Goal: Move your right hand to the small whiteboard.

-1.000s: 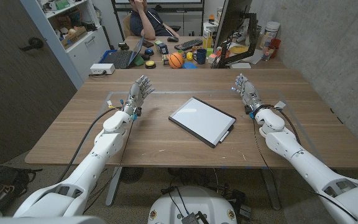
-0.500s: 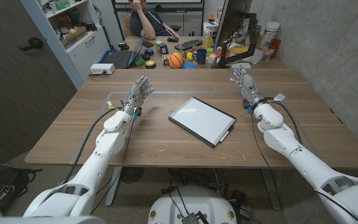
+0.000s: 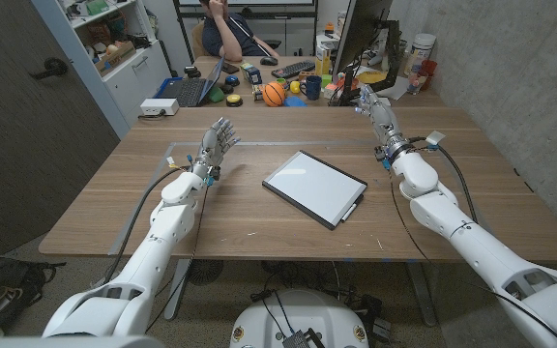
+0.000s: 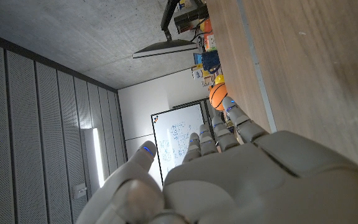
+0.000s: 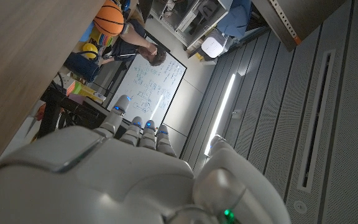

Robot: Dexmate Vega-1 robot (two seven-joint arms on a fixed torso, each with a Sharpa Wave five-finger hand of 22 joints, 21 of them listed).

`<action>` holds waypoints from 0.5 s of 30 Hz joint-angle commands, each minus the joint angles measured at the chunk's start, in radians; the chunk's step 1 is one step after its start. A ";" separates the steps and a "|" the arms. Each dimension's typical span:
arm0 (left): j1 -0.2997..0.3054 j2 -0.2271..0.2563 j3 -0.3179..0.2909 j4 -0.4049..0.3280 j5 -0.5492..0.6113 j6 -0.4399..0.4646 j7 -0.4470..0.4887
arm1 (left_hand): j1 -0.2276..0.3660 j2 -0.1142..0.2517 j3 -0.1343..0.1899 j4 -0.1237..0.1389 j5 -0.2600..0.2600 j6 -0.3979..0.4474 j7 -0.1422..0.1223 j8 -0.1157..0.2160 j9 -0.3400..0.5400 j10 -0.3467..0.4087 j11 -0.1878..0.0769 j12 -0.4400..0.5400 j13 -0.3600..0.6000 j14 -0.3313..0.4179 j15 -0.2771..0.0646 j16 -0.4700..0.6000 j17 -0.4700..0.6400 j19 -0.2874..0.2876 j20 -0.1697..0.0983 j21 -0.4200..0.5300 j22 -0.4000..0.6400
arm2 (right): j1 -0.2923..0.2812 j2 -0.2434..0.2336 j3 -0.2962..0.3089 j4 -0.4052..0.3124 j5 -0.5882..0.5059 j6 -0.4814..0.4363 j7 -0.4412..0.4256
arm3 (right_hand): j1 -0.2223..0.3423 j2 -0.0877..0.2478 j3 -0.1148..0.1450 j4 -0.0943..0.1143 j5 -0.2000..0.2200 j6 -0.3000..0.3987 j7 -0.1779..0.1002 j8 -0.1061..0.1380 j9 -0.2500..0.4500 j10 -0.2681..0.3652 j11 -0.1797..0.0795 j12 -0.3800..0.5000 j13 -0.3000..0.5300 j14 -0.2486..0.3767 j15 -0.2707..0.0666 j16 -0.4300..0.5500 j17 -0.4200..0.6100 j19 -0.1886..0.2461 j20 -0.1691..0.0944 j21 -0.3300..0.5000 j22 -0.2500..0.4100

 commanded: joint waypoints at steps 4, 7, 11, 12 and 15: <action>-0.001 -0.021 -0.029 0.001 0.022 0.009 -0.005 | 0.001 0.011 0.000 0.000 0.005 -0.009 -0.004 0.006 0.005 0.000 -0.008 0.006 0.004 0.009 -0.004 0.002 0.005 0.010 0.005 -0.006 0.003 | 0.018 -0.034 -0.022 -0.041 -0.255 0.039 -0.094 | -0.001 -0.024 -0.014 -0.005 -0.001 -0.003 -0.023 0.005 0.004 -0.003 -0.004 -0.001 0.003 -0.009 0.001 -0.008 0.004 -0.020 0.027 -0.013 0.003; 0.000 -0.022 -0.031 -0.001 0.023 0.009 -0.006 | 0.001 0.011 0.000 0.000 0.005 -0.009 -0.004 0.006 0.005 0.001 -0.008 0.006 0.004 0.009 -0.005 0.002 0.005 0.010 0.005 -0.007 0.003 | 0.016 -0.039 -0.025 -0.050 -0.280 0.038 -0.099 | -0.002 -0.029 -0.019 -0.007 -0.001 -0.005 -0.031 0.004 0.004 -0.005 -0.006 -0.003 0.003 -0.011 0.000 -0.011 0.003 -0.021 0.029 -0.017 0.003; 0.004 -0.024 -0.032 -0.007 0.025 0.012 -0.004 | 0.001 0.011 -0.001 0.000 0.005 -0.010 -0.005 0.006 0.005 0.000 -0.008 0.006 0.004 0.009 -0.005 0.001 0.005 0.011 0.006 -0.009 0.003 | 0.015 -0.049 -0.030 -0.068 -0.306 0.027 -0.100 | -0.002 -0.036 -0.024 -0.010 0.000 -0.007 -0.033 0.004 0.004 -0.008 -0.008 -0.005 0.003 -0.017 -0.001 -0.017 0.003 -0.032 0.048 -0.028 0.003; 0.005 -0.024 -0.032 -0.008 0.026 0.012 -0.003 | 0.001 0.011 -0.001 0.000 0.005 -0.010 -0.005 0.006 0.005 0.000 -0.007 0.006 0.004 0.009 -0.005 0.001 0.005 0.011 0.006 -0.009 0.003 | 0.014 -0.052 -0.031 -0.074 -0.314 0.023 -0.102 | -0.001 -0.038 -0.026 -0.011 0.001 -0.009 -0.036 0.004 0.004 -0.011 -0.012 -0.006 0.003 -0.017 -0.001 -0.019 0.003 -0.035 0.053 -0.031 0.003; 0.007 -0.025 -0.033 -0.011 0.027 0.013 -0.002 | 0.001 0.011 -0.002 0.000 0.005 -0.010 -0.004 0.006 0.005 0.000 -0.007 0.006 0.004 0.010 -0.005 0.002 0.005 0.011 0.006 -0.010 0.003 | 0.013 -0.059 -0.035 -0.090 -0.347 0.017 -0.110 | 0.000 -0.040 -0.028 -0.013 0.002 -0.012 -0.038 0.003 0.004 -0.014 -0.013 -0.008 0.003 -0.022 0.002 -0.023 0.002 -0.039 0.062 -0.037 0.003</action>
